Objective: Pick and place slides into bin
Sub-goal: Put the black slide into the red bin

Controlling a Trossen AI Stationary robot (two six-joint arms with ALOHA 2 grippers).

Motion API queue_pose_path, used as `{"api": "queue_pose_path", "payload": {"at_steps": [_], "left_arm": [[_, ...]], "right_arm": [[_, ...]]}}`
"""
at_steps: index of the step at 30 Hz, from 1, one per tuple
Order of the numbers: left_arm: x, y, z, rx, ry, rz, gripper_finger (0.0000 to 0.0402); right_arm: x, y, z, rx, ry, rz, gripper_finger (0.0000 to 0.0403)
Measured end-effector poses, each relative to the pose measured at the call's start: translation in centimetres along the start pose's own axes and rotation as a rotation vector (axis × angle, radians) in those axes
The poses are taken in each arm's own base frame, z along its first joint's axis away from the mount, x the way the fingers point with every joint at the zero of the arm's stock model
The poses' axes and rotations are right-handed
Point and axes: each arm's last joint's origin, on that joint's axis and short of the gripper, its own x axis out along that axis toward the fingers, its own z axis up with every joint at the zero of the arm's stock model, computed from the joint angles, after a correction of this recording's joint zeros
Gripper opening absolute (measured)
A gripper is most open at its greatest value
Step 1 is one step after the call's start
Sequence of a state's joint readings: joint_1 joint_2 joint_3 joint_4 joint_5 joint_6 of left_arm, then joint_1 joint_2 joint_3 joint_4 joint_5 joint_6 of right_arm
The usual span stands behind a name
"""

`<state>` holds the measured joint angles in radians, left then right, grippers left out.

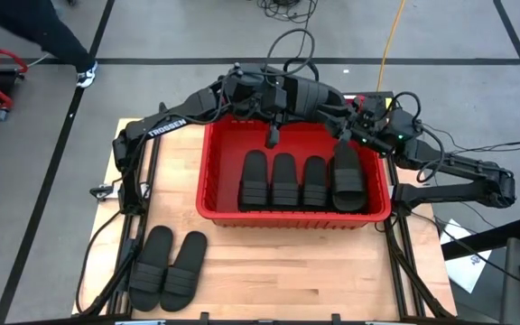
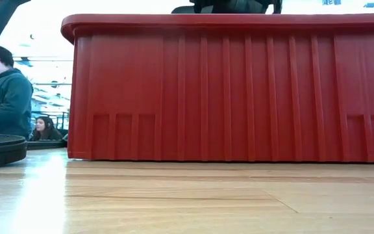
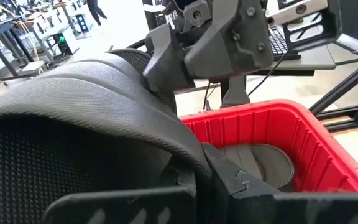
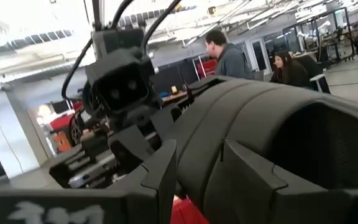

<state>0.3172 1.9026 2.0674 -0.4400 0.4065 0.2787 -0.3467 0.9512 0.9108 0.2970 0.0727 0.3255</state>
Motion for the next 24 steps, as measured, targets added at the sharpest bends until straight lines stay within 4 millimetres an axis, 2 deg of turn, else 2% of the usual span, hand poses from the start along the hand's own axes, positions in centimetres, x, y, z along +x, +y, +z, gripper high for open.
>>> {"api": "queue_pose_path", "payload": {"at_steps": [13, 19, 24], "left_arm": [[-0.5, -0.1, 0.5, 0.012, -0.017, 0.004, 0.0001], [-2.2, 0.3, 1.1, 0.045, -0.017, 0.018, 0.0000], [-2.9, 0.4, 1.5, 0.050, -0.036, 0.009, 0.0000]], "right_arm": [[-0.3, 0.1, 0.4, -0.045, -0.024, -0.006, 0.0121], [-1.8, 0.2, 1.7, -0.003, -0.068, 0.029, 0.0129], [-3.0, 0.1, 3.1, -0.010, -0.002, -0.041, 0.0141]]}}
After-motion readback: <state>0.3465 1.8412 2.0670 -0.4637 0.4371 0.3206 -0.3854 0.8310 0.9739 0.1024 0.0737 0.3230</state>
